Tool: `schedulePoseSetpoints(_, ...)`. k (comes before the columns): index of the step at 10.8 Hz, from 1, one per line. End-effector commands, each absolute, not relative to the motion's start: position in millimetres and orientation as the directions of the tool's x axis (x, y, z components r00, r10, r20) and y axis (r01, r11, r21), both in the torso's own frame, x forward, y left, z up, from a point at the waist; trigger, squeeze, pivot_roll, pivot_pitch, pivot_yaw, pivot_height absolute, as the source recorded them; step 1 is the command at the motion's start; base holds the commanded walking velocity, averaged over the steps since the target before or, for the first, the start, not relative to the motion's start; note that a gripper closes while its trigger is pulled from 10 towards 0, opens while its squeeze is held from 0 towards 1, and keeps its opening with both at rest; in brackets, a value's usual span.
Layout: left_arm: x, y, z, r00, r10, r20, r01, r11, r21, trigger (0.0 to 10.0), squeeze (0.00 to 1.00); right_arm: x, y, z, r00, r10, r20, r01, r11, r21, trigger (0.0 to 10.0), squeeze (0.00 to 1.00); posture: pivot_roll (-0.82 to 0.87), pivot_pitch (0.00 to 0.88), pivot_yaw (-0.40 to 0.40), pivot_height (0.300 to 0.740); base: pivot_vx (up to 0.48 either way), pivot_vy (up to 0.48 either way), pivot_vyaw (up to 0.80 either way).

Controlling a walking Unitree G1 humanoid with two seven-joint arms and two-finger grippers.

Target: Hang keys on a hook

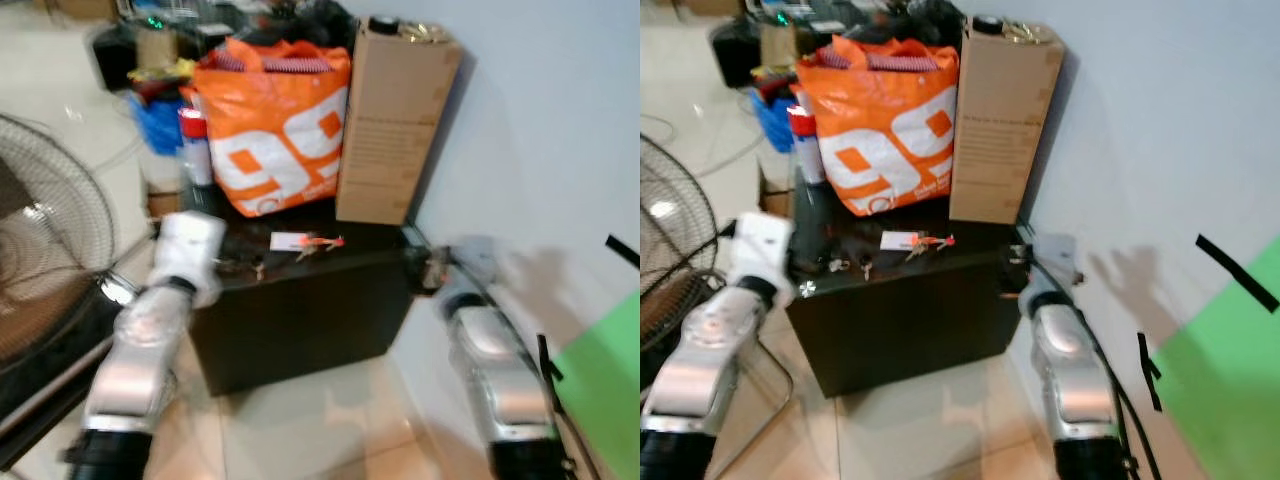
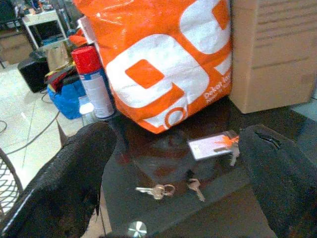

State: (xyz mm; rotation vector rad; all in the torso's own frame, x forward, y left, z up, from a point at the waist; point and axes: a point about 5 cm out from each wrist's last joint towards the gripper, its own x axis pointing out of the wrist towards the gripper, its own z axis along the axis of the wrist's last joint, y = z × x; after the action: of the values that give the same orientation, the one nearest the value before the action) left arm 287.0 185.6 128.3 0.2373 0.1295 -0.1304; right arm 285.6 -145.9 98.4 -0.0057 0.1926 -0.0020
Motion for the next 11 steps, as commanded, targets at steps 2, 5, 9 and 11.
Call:
schedulePoseSetpoints(2,287,175,133,0.98,-0.154,-0.125,0.179,0.959,0.221,10.0,0.0,286,-157,101,0.983,-0.042,-0.18,0.038,0.999,-0.028,10.0,0.0,-0.02,0.0,-0.045,0.74,0.373,0.0,0.0)
schedulePoseSetpoints(5,277,183,131,0.982,-0.129,-0.141,0.159,0.96,0.23,10.0,0.0,285,-154,100,0.982,-0.028,-0.189,0.023,0.999,-0.029,10.0,0.0,0.0,0.0,-0.079,0.74,0.385,0.0,0.0)
schedulePoseSetpoints(9,255,186,123,0.978,-0.115,-0.176,0.157,0.957,0.246,10.0,0.0,273,-155,92,0.972,-0.007,-0.233,0.009,1.0,0.007,10.0,0.0,0.04,0.0,-0.128,0.74,0.387,0.0,0.0)
schedulePoseSetpoints(11,255,187,124,0.974,-0.133,-0.183,0.178,0.951,0.254,10.0,0.0,279,-155,93,0.973,0.016,-0.229,-0.015,1.0,0.003,10.0,0.0,0.04,0.0,-0.119,0.74,0.384,0.0,0.0)
